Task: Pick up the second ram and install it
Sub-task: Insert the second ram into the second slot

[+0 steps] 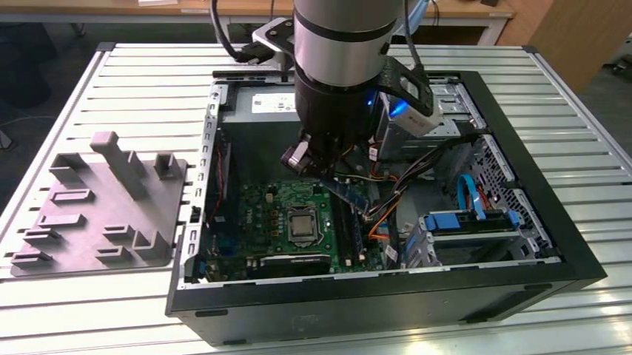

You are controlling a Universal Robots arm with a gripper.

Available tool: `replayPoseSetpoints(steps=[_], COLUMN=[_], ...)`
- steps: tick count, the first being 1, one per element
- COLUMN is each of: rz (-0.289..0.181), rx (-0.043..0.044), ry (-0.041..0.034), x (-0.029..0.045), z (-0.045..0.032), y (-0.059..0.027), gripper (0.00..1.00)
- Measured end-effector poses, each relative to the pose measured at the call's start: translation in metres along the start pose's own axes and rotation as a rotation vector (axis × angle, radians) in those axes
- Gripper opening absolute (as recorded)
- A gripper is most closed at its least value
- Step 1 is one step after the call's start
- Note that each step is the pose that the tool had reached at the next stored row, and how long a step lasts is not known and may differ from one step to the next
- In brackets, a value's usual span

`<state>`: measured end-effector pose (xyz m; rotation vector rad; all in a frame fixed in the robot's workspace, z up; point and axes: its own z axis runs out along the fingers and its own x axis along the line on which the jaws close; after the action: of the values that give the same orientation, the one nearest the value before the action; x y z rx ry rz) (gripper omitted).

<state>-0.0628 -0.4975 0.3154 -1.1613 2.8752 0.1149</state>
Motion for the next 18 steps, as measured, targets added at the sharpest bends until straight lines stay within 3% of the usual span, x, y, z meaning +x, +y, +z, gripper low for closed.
replayPoseSetpoints(steps=[18], rz=[0.327], rx=[0.0208], ry=[-0.0178], x=[0.0002], z=[0.0024], y=[-0.0001], gripper=[0.11])
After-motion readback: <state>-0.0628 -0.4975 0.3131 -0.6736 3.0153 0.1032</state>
